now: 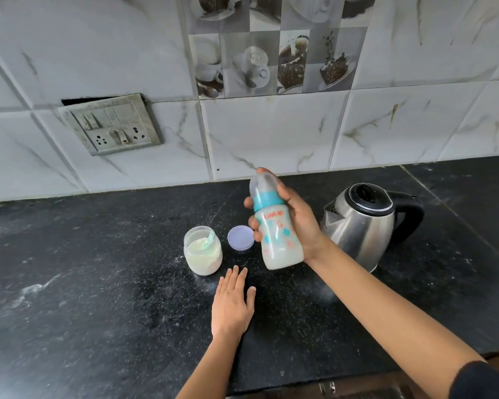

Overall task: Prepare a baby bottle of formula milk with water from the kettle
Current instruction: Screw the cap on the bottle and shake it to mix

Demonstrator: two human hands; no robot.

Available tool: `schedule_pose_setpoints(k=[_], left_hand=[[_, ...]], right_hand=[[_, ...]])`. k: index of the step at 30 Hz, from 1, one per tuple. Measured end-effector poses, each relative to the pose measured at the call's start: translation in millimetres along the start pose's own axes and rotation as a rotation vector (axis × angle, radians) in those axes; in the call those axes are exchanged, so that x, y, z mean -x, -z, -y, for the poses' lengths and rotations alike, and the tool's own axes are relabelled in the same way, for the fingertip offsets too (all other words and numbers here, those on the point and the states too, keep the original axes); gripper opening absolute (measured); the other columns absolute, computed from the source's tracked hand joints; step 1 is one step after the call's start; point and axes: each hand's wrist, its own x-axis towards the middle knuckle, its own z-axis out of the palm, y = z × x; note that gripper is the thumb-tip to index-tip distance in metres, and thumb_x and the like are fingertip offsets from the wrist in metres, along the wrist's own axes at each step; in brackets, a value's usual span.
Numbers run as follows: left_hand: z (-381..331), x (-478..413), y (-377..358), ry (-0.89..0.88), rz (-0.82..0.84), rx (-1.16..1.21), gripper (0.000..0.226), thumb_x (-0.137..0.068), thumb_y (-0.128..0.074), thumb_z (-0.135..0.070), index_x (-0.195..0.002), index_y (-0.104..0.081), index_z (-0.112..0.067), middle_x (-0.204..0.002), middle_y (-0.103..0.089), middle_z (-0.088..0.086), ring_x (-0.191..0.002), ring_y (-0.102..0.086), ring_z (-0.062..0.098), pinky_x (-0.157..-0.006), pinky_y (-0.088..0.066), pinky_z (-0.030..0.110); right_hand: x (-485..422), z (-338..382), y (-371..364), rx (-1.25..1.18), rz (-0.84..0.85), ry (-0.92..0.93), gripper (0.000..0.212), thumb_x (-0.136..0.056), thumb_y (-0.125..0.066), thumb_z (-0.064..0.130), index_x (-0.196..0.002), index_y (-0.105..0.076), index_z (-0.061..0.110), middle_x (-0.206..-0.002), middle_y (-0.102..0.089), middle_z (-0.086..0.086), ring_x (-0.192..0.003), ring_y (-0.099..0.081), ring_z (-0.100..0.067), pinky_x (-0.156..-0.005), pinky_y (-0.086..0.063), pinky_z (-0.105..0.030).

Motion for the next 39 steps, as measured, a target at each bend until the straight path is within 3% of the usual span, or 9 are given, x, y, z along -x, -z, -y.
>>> schedule_pose_setpoints(k=[6,10,13,18,24,29,32,34,39], left_hand=[[0,0,-1,-0.003,-0.006,0.000,0.053,-0.101,-0.029,-0.043,-0.150,-0.025,-0.024,-0.159,-0.018,-0.003,-0.147,-0.008,0.009,-0.118,0.004,0.024],[0,0,-1,-0.007,-0.010,-0.010,0.054,-0.101,-0.028,-0.044,-0.150,-0.025,-0.024,-0.159,-0.018,-0.004,-0.147,-0.007,0.009,-0.118,0.005,0.023],[-1,0,-1,-0.010,-0.020,-0.001,0.053,-0.101,-0.031,-0.043,-0.150,-0.028,-0.022,-0.158,-0.021,-0.002,-0.147,-0.011,0.011,-0.118,0.003,0.024],[0,1,-1,-0.007,-0.011,-0.002,0.053,-0.101,-0.030,-0.044,-0.150,-0.027,-0.023,-0.158,-0.020,-0.003,-0.147,-0.010,0.010,-0.119,0.002,0.025],[0,0,-1,-0.007,-0.024,0.009,0.053,-0.101,-0.032,-0.043,-0.149,-0.028,-0.023,-0.158,-0.021,-0.002,-0.147,-0.010,0.010,-0.116,0.006,0.022],[1,0,-1,-0.009,-0.022,0.008,0.053,-0.101,-0.030,-0.043,-0.150,-0.026,-0.023,-0.158,-0.020,-0.003,-0.147,-0.008,0.010,-0.117,0.006,0.022],[1,0,0,-0.013,-0.022,0.016,0.053,-0.101,-0.030,-0.043,-0.150,-0.027,-0.023,-0.158,-0.020,-0.002,-0.147,-0.009,0.010,-0.116,0.006,0.021],[1,0,0,-0.012,-0.016,0.014,0.054,-0.101,-0.029,-0.044,-0.150,-0.025,-0.023,-0.159,-0.018,-0.003,-0.147,-0.008,0.009,-0.116,0.007,0.021],[2,1,0,-0.007,-0.010,0.016,0.054,-0.101,-0.029,-0.044,-0.150,-0.026,-0.023,-0.159,-0.018,-0.003,-0.147,-0.008,0.010,-0.117,0.005,0.023]], right_hand=[[-9,12,4,-0.129,-0.141,0.030,0.059,-0.063,-0.083,0.038,-0.109,-0.055,0.013,-0.091,-0.065,-0.005,-0.065,-0.064,-0.019,-0.056,-0.055,-0.029],[1,-1,1,0.024,-0.123,0.010,0.027,-0.088,-0.049,0.040,-0.107,-0.065,0.029,-0.090,-0.064,-0.007,-0.062,-0.060,-0.021,-0.053,-0.052,-0.028],[-8,11,-1,-0.095,-0.188,0.028,0.041,-0.091,-0.045,0.045,-0.088,-0.073,0.016,-0.084,-0.063,-0.003,-0.059,-0.061,-0.016,-0.051,-0.053,-0.026],[-2,-1,-4,0.042,-0.106,0.001,0.034,-0.091,-0.042,0.039,-0.120,-0.050,0.024,-0.089,-0.063,-0.008,-0.060,-0.061,-0.021,-0.052,-0.052,-0.029],[-15,10,-5,-0.081,-0.157,0.047,0.046,-0.061,-0.081,0.044,-0.091,-0.068,0.012,-0.084,-0.064,-0.003,-0.062,-0.063,-0.017,-0.054,-0.054,-0.027],[-5,-7,-6,0.043,-0.153,0.044,0.041,-0.084,-0.055,0.041,-0.121,-0.049,0.023,-0.090,-0.064,-0.007,-0.062,-0.062,-0.021,-0.054,-0.053,-0.030],[-15,8,-4,-0.101,-0.190,0.069,0.056,-0.067,-0.076,0.043,-0.107,-0.056,0.009,-0.083,-0.063,-0.005,-0.062,-0.063,-0.018,-0.054,-0.055,-0.029],[-13,7,-7,-0.064,-0.177,0.048,0.041,-0.072,-0.070,0.046,-0.093,-0.067,0.011,-0.081,-0.063,-0.004,-0.061,-0.063,-0.017,-0.054,-0.054,-0.027],[-2,-3,-13,0.044,-0.166,0.062,0.028,-0.087,-0.049,0.042,-0.102,-0.068,0.028,-0.088,-0.063,-0.007,-0.062,-0.061,-0.021,-0.054,-0.053,-0.030]])
